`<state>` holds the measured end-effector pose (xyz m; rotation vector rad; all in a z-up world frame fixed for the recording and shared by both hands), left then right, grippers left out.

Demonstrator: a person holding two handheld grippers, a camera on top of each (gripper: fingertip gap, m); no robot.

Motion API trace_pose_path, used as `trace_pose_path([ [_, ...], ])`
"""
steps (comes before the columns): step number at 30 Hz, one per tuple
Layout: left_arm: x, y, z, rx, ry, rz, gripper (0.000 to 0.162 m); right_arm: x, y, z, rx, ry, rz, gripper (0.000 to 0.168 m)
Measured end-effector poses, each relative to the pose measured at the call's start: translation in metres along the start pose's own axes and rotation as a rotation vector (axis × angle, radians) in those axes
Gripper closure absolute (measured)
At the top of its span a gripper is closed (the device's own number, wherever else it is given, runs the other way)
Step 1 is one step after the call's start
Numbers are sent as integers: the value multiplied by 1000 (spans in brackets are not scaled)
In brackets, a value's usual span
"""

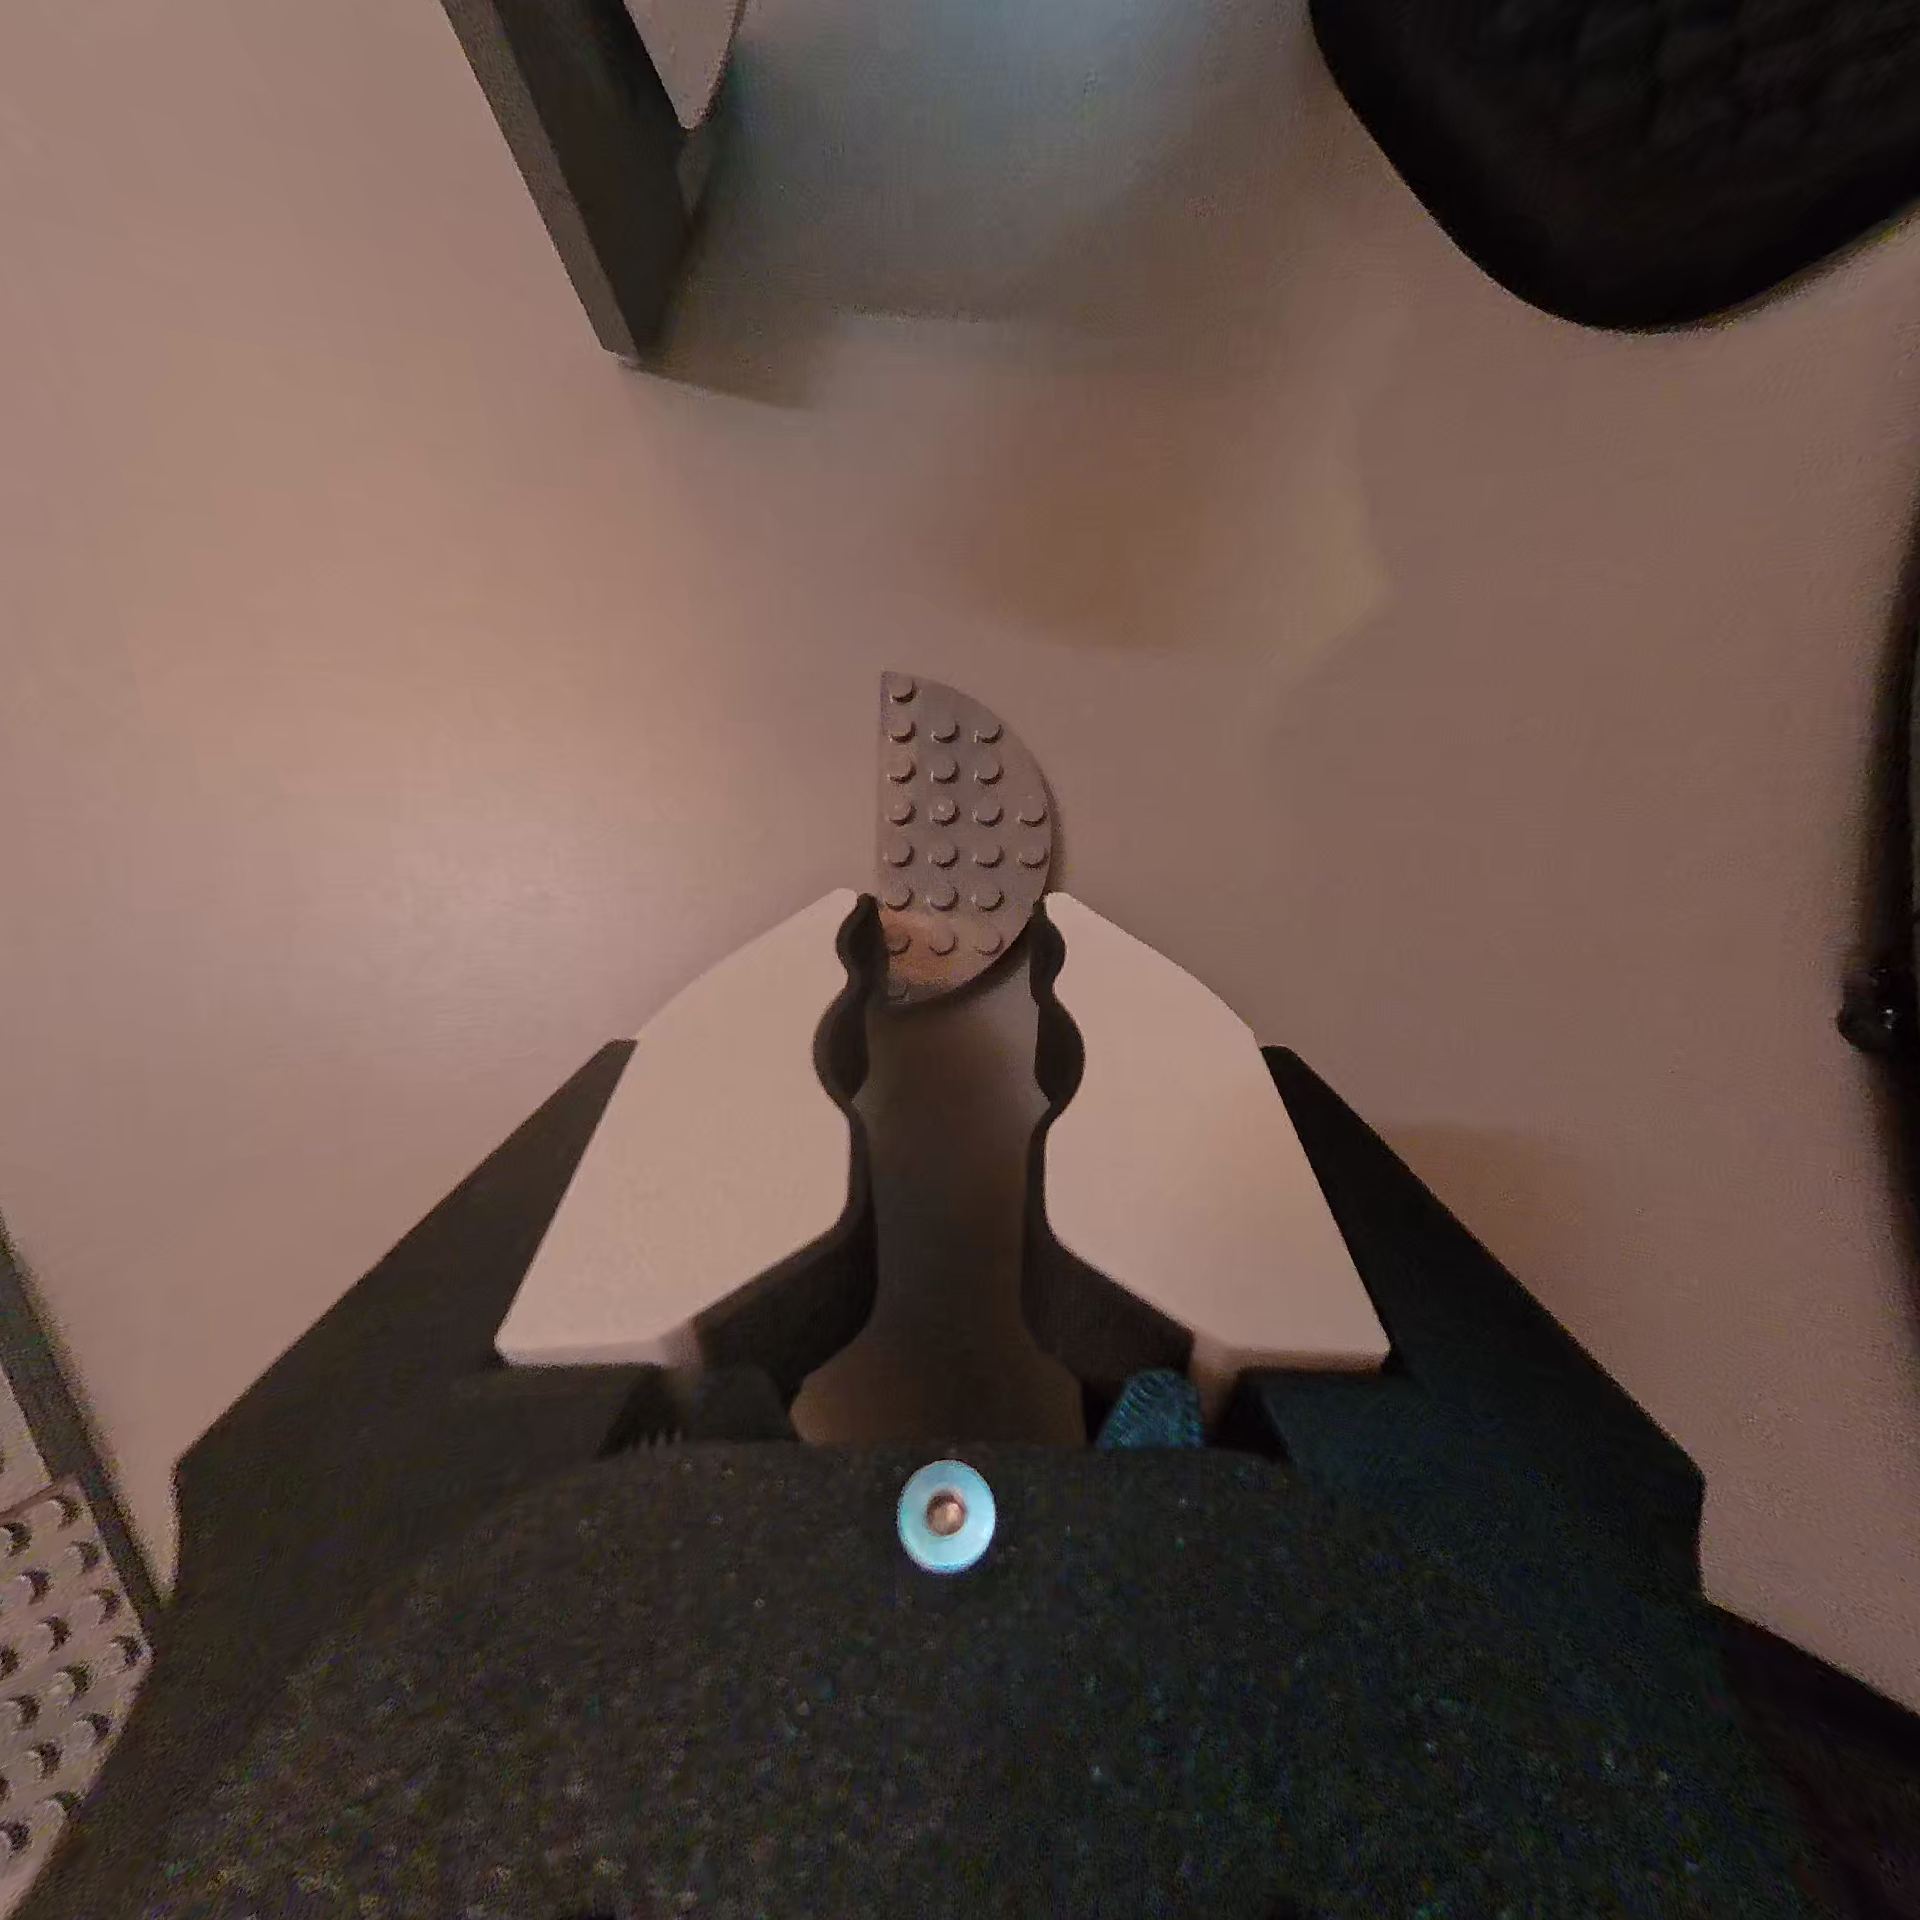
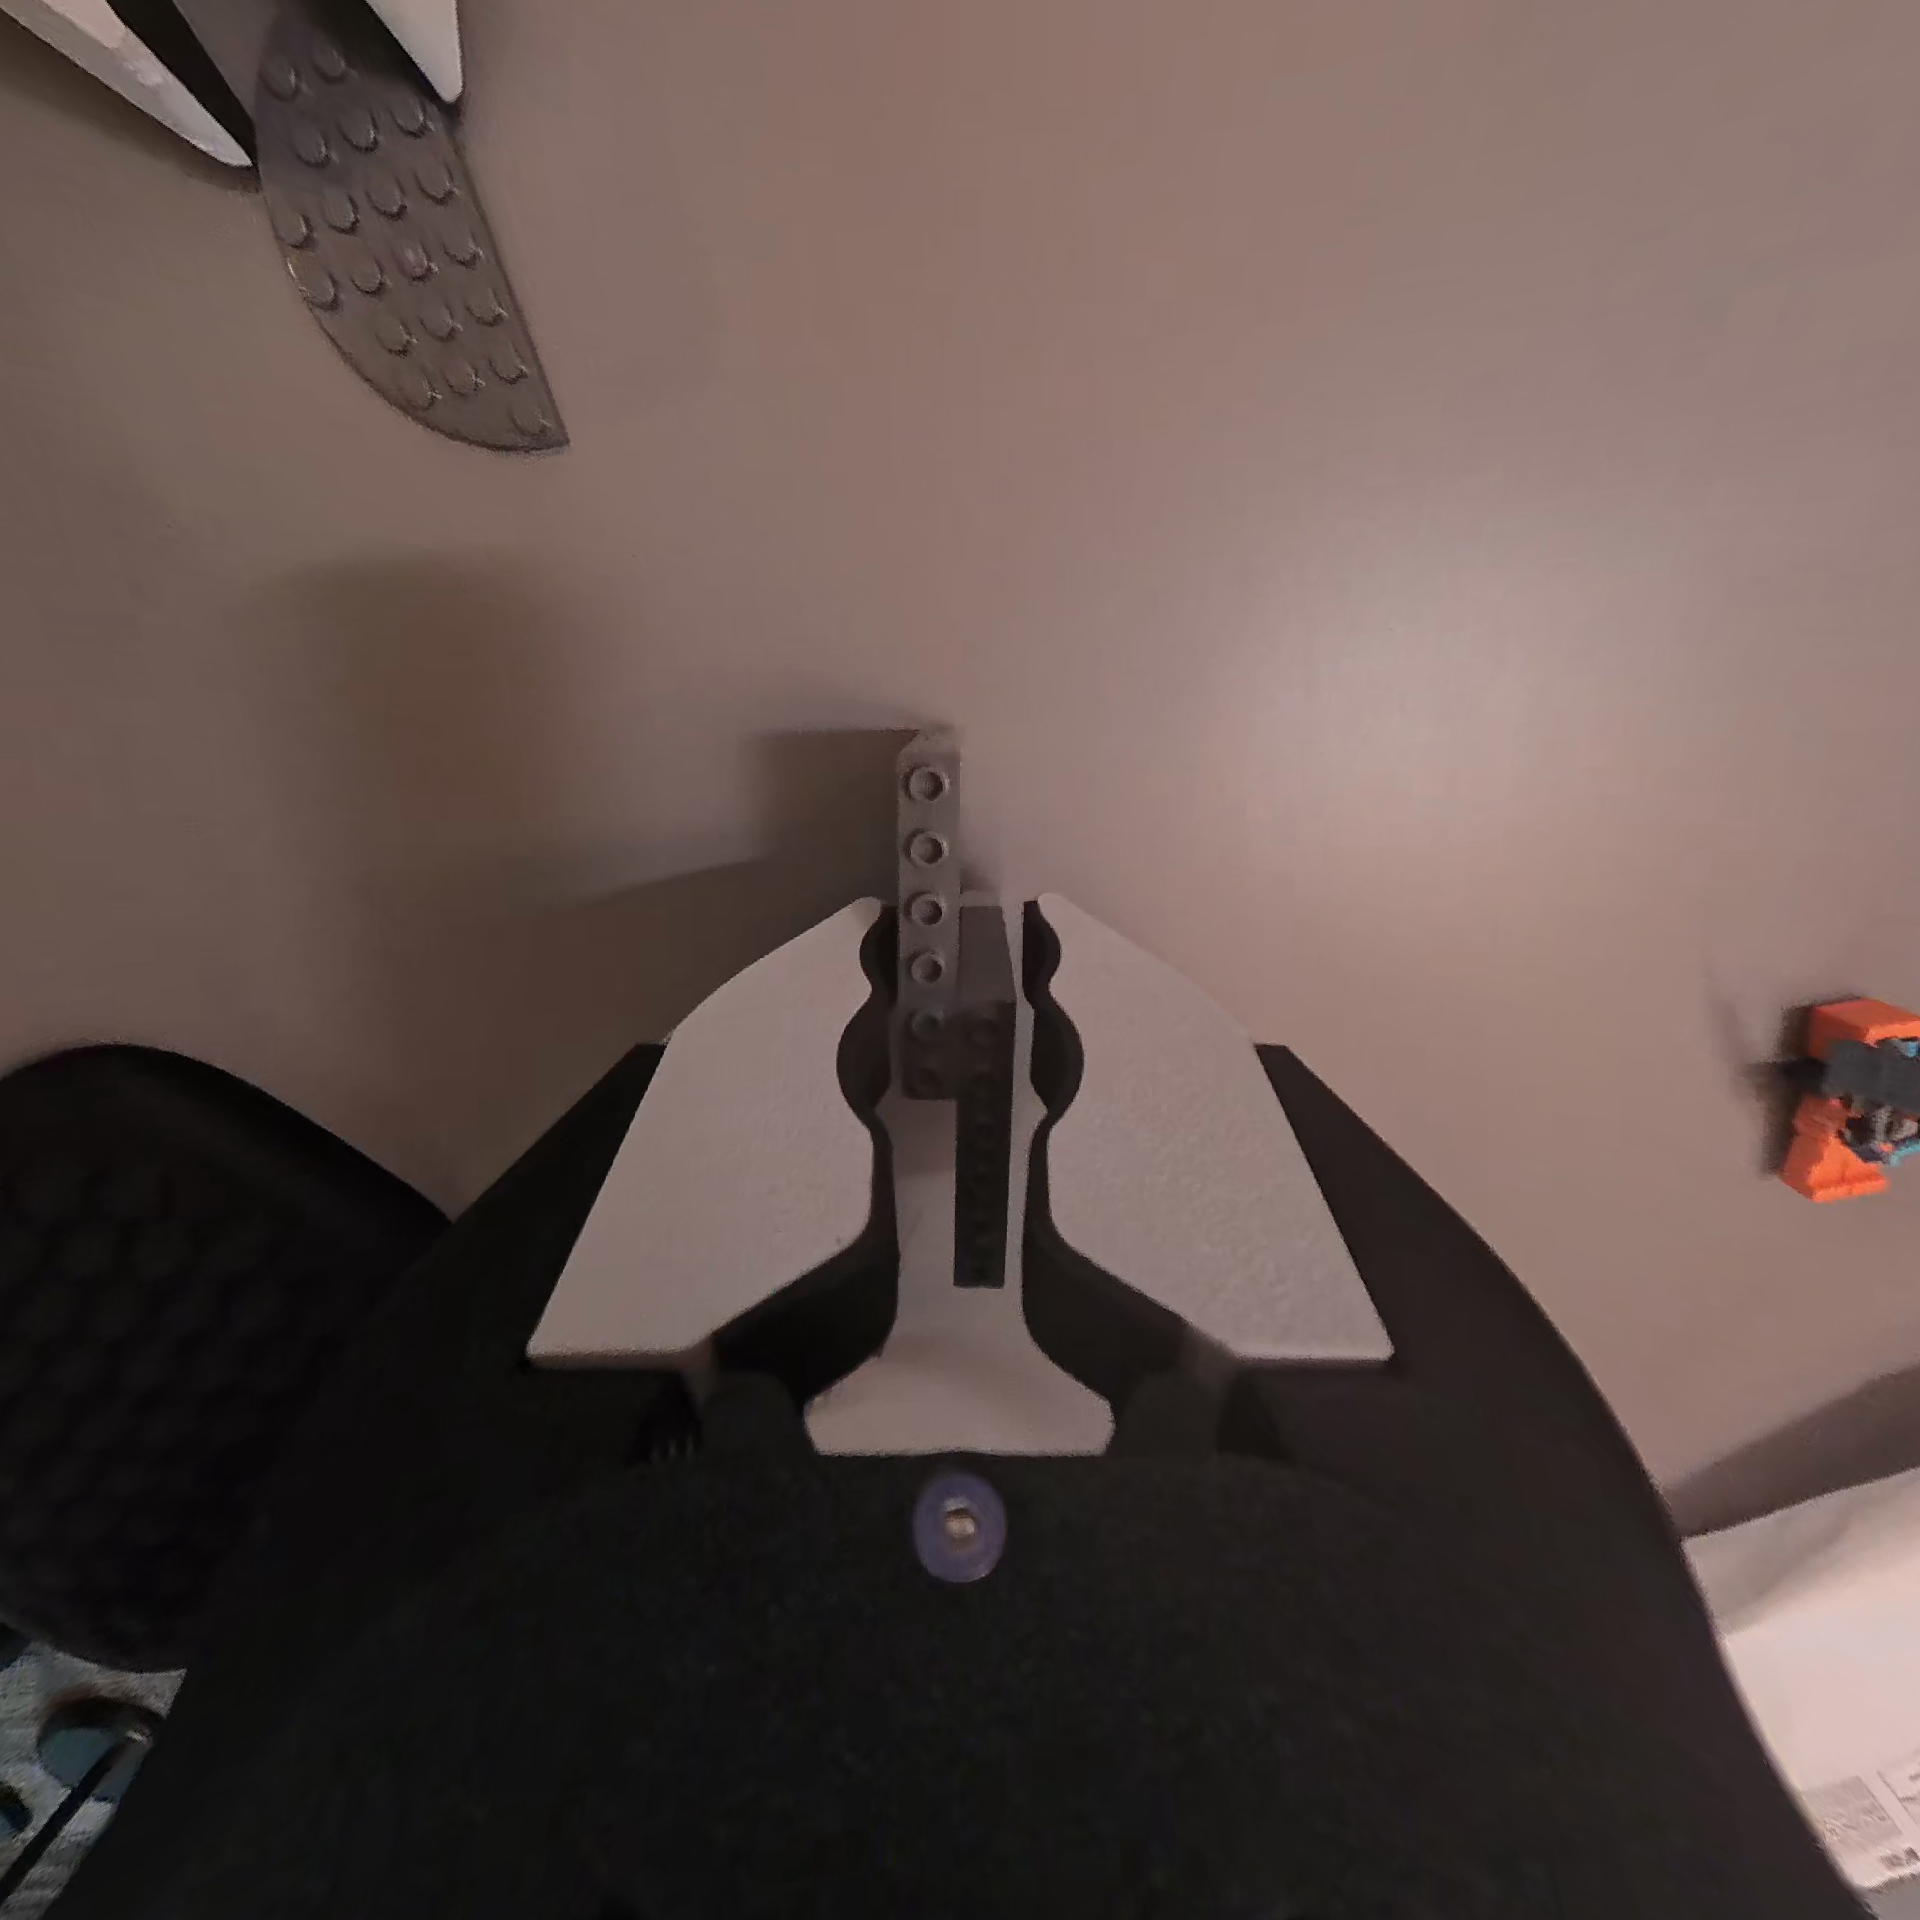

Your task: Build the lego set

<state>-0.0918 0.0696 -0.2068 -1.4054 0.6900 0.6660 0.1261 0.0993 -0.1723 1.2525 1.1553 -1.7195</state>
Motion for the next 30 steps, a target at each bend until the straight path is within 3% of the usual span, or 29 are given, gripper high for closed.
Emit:
trace_pose_path([
  [1,0,0,0,0,0,-1,134,-1,-1,0,-3,1,-4,145],
  [7,-5,-2,2,25,0,-5,134,-33,-7,8,-13,71,-105,138],
  [11,-18,-12,0,50,36,-67,135,-72,-20,54,-91,113,-311,131],
  [14,-29,-23,-3,68,56,-129,134,-46,-34,96,-131,48,-412,126],
  [18,-35,-32,-8,131,56,-126,134,-2,-45,112,-112,37,-462,115],
  [24,-48,-35,-21,162,52,-154,135,15,-55,124,-167,99,-439,135],
  [27,-57,-30,-25,157,40,-238,134,15,-53,129,-176,93,-554,136],
  [30,-68,-24,-28,61,84,-427,132,11,-47,135,-184,70,-740,136],
])
Point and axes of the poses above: each gripper's, where its closed fingertips meet, x out along the fingers, y out of its underside, z = x × y across the jaws, the point moved 9 cm from there along -x, back along the fingers, and after that the axes turned 7 degrees about -y, right-handed, at the moved point
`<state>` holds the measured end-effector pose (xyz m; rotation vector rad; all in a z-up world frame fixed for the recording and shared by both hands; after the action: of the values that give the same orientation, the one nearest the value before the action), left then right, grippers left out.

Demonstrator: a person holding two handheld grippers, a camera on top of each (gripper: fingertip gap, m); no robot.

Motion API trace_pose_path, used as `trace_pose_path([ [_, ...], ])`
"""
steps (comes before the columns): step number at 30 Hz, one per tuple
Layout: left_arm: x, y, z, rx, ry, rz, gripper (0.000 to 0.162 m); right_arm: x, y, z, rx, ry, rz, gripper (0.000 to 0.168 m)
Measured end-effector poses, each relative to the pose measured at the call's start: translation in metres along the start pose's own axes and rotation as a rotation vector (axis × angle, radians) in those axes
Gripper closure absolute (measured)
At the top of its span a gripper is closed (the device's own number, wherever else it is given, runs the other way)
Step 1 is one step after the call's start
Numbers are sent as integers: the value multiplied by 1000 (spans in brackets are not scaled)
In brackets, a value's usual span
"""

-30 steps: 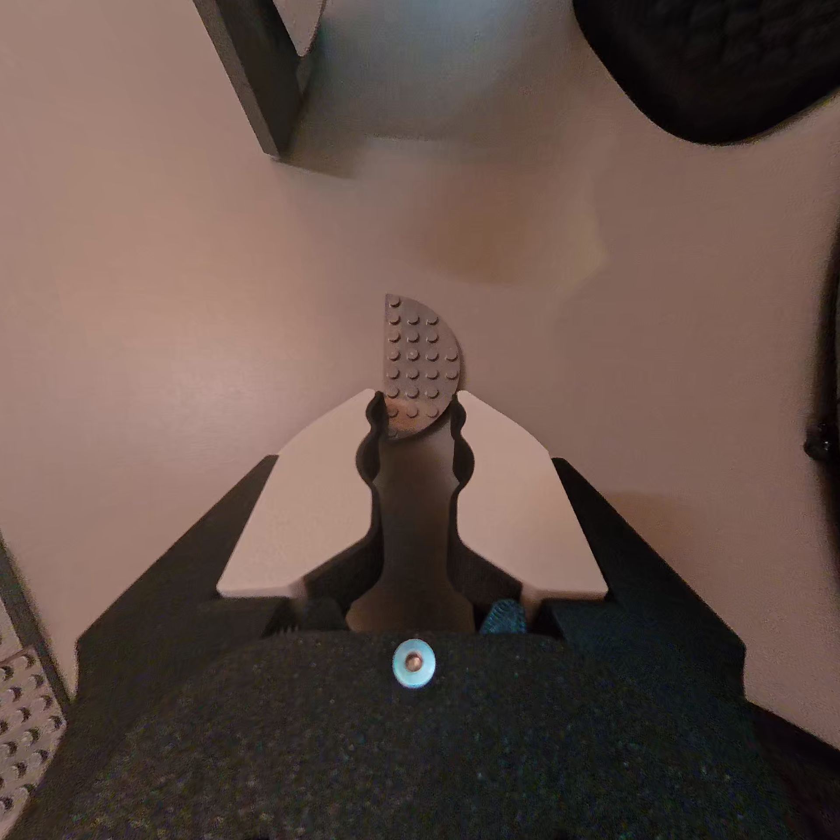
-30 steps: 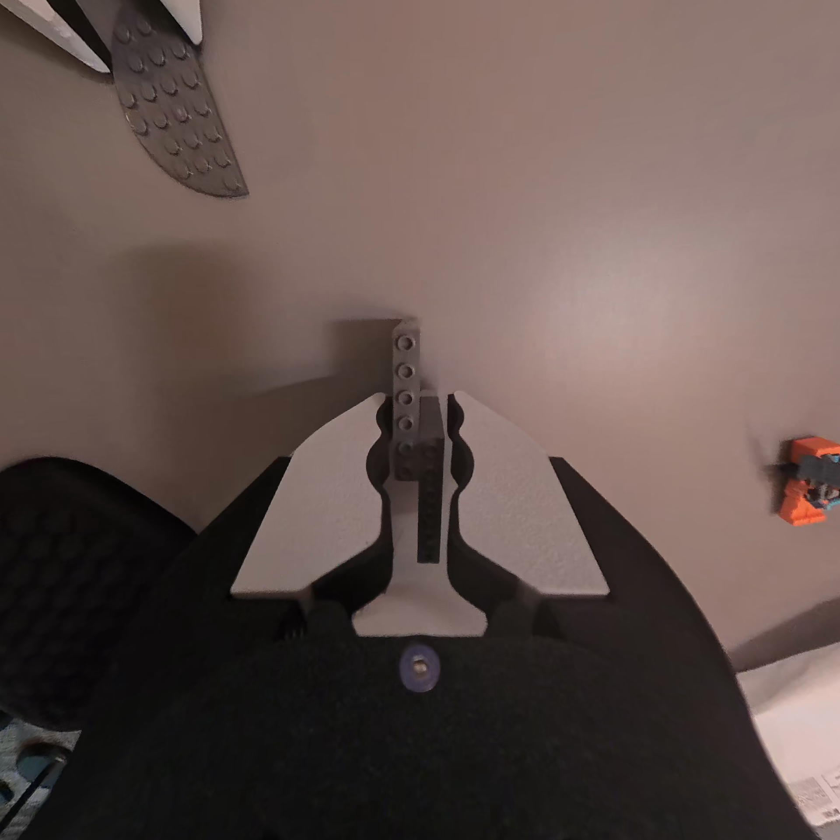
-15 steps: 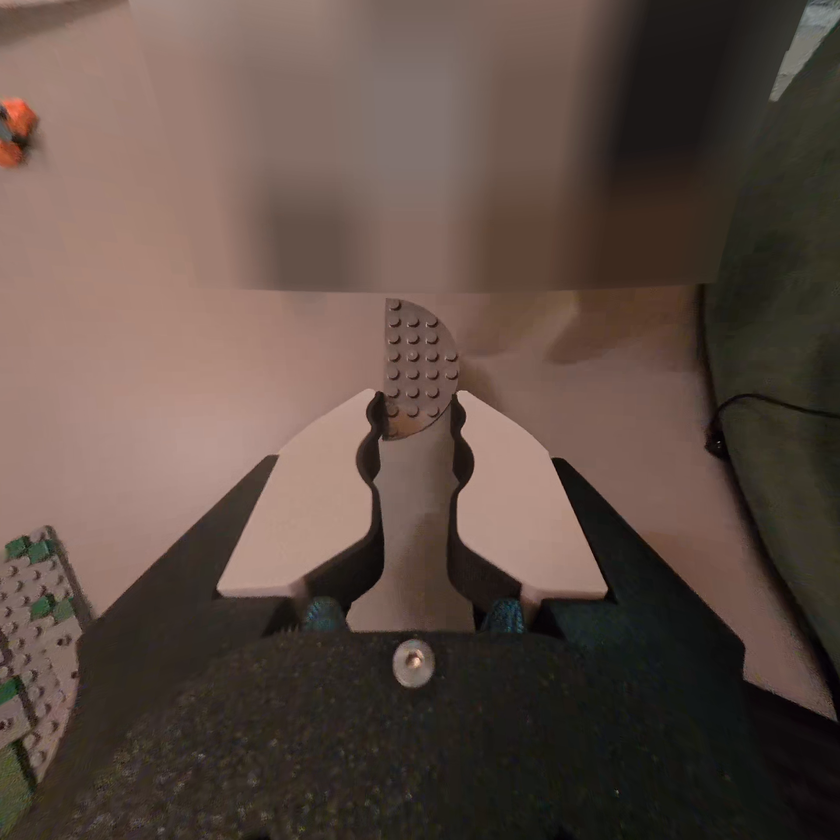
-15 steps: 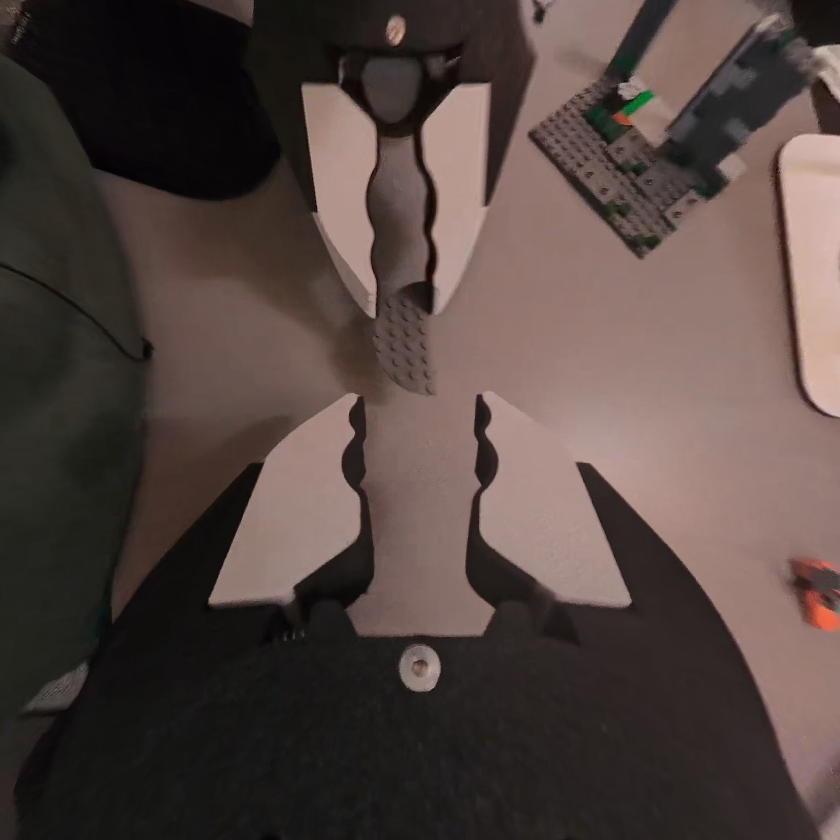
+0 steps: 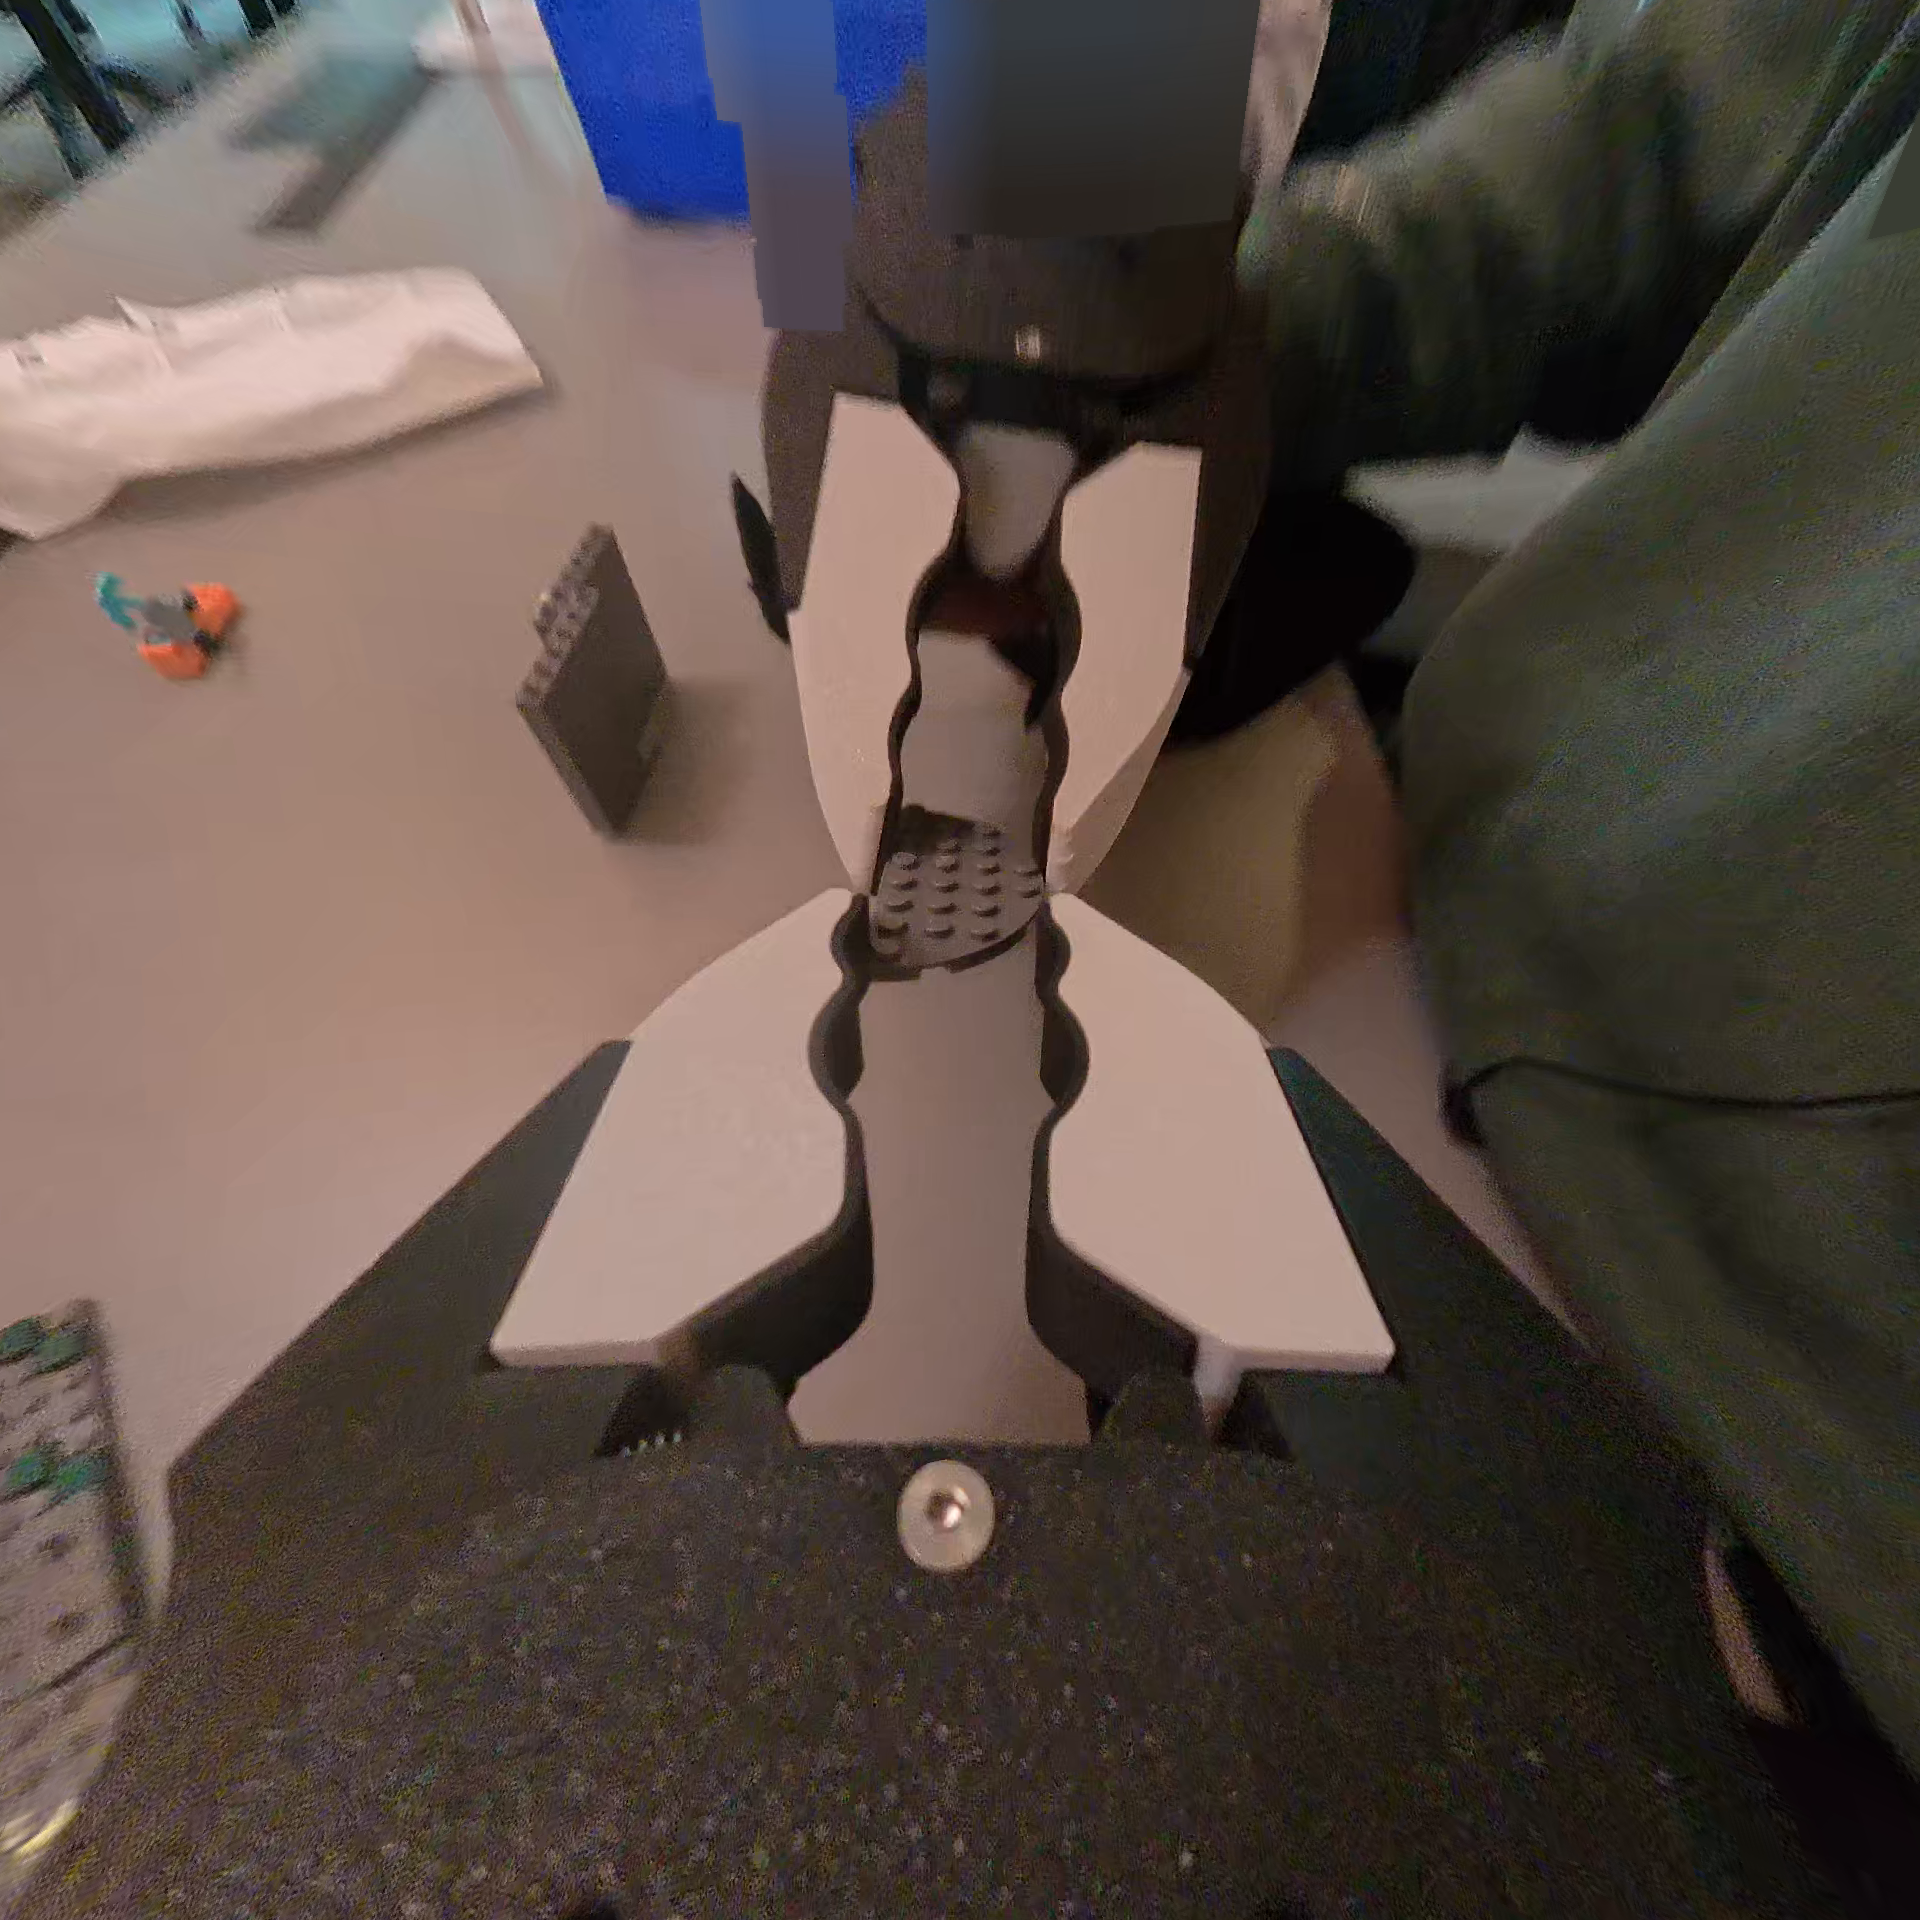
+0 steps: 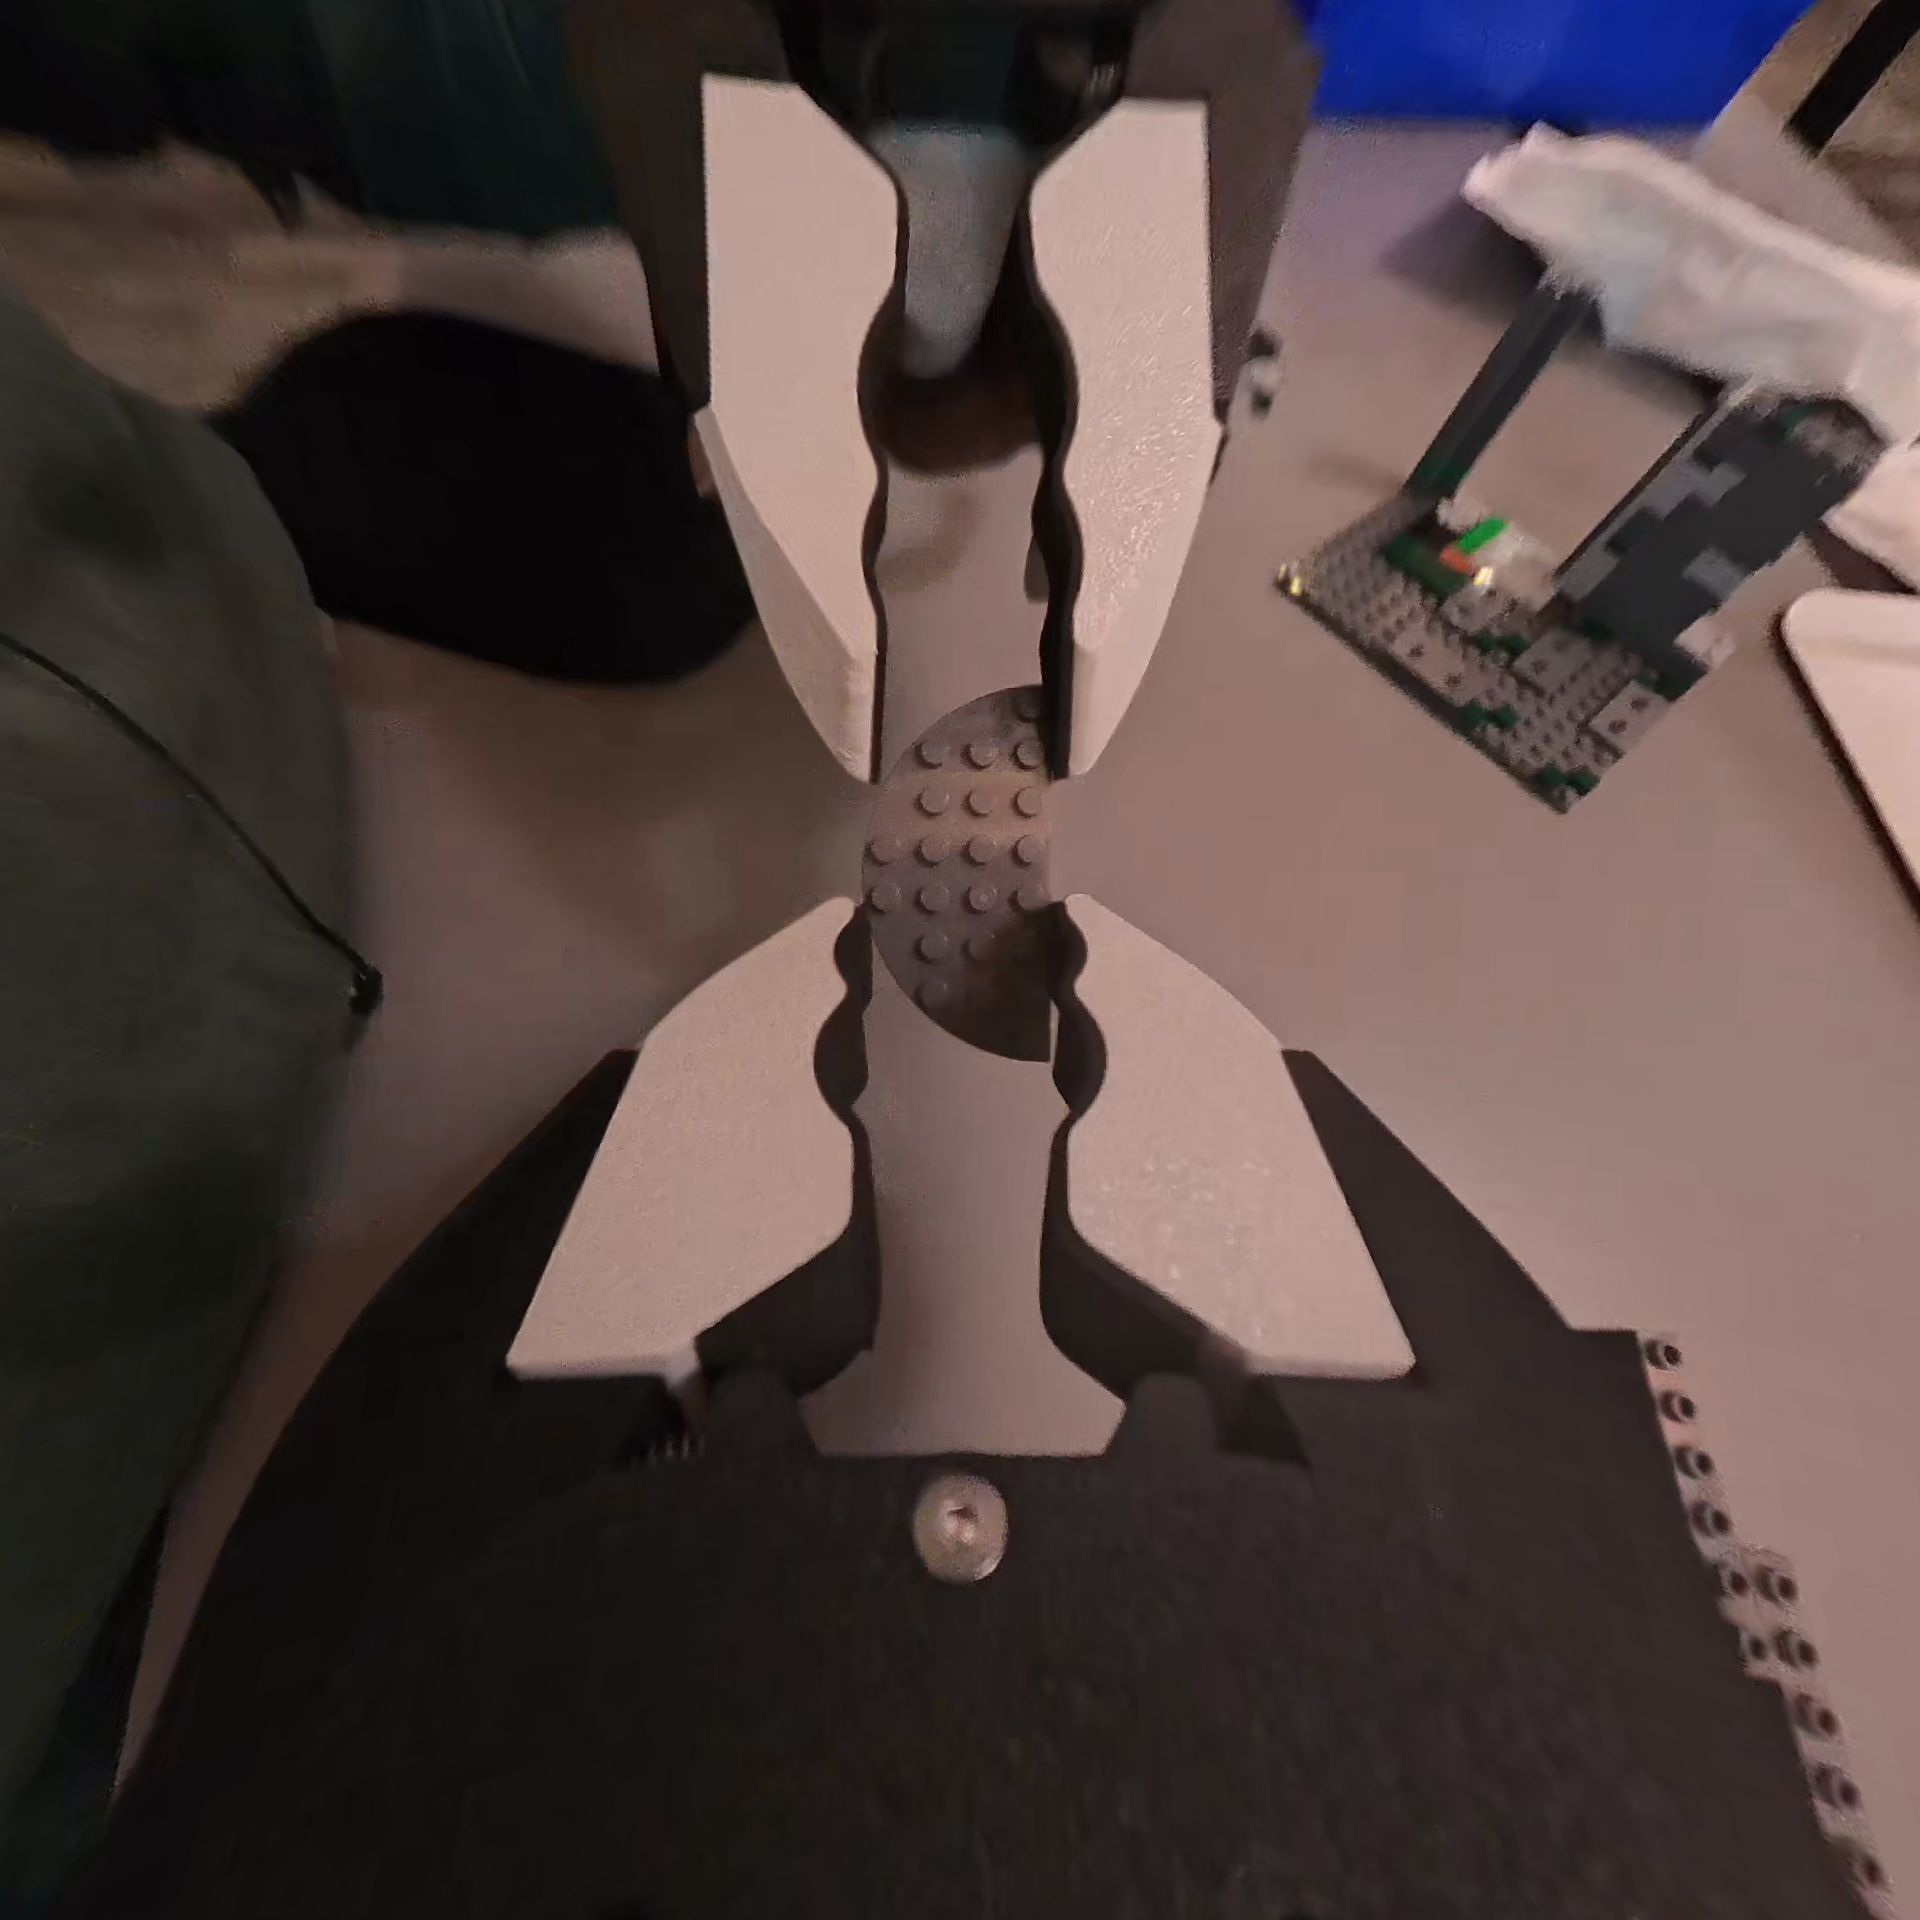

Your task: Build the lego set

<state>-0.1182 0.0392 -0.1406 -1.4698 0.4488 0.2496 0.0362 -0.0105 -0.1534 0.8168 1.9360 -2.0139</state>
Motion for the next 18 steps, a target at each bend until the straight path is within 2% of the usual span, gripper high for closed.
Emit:
trace_pose_path([
  [3,-10,2,-3,-121,47,-222,131,-6,-4,7,-13,4,-160,136],
  [6,-14,2,-5,-169,67,-368,132,-7,-9,10,-29,3,-233,136],
  [9,-17,0,-6,-151,62,-425,134,-9,-14,12,-56,12,-301,136],
  [12,-20,1,-4,-175,61,-471,128,-14,-17,12,-61,11,-384,137],
  [18,-12,-3,-11,-186,89,-552,126,-17,-18,12,-70,15,-437,137],
])
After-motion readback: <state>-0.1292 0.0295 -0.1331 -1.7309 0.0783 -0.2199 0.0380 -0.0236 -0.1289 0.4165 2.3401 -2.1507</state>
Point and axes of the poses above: each gripper's, where its closed fingertips meet, x out along the fingers, y out of its underside, z = x × y across the jaws, the point moved 9 cm from there along -x, back along the fingers, and after that the axes turned 7 degrees about -y, right-handed, at the moved point
